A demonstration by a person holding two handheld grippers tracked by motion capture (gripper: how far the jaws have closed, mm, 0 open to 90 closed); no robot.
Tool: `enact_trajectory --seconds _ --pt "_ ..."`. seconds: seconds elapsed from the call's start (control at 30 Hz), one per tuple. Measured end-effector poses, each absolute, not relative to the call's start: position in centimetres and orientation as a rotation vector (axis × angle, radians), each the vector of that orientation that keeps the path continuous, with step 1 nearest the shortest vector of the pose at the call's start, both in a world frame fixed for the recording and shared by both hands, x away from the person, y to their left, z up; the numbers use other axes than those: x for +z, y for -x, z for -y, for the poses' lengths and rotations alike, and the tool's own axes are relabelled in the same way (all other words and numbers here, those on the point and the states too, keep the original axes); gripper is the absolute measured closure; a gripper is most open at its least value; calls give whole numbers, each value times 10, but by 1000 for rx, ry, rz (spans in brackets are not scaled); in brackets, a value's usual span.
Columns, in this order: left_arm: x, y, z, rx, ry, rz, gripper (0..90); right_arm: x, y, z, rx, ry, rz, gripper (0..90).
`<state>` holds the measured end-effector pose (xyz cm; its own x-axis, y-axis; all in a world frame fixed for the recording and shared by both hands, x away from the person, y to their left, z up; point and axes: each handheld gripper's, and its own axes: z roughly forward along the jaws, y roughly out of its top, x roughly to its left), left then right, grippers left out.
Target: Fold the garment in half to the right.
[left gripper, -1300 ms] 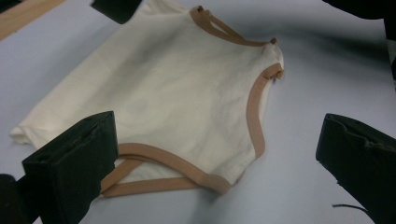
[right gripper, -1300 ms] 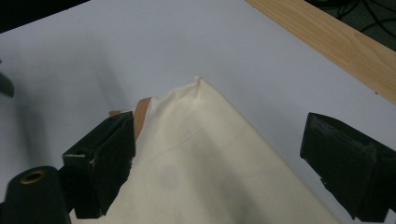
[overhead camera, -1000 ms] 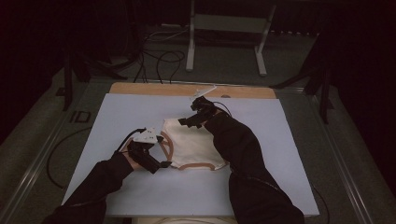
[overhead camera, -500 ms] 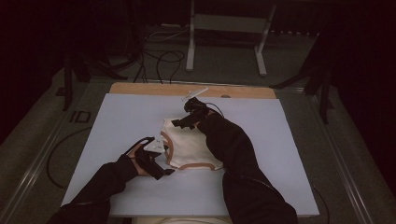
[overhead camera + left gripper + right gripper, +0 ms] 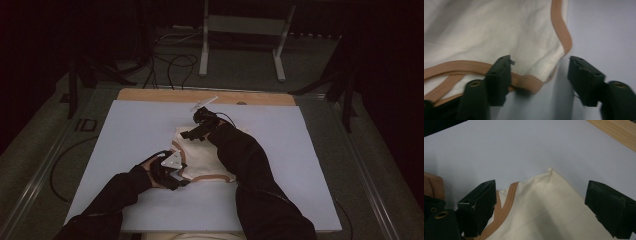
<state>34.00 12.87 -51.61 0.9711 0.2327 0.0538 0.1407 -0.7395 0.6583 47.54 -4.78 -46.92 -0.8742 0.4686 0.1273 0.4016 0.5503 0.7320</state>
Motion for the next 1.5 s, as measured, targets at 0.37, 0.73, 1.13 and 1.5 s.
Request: enact_trajectory --seconds 0.37,0.73,1.13,1.5 --pt "-519 -344 -126 181 -2377 -256 810 -471 -476 42 1241 -749 -2697 103" --pt "-518 -344 -126 170 -2370 -281 863 -476 -481 29 1240 -700 -2696 103" --pt "-518 -343 -126 176 -2369 -276 862 -491 -493 11 1165 -743 -2710 112" --pt "-517 -344 -127 178 -2376 -266 863 -504 -503 -3 1149 -791 -2673 365"
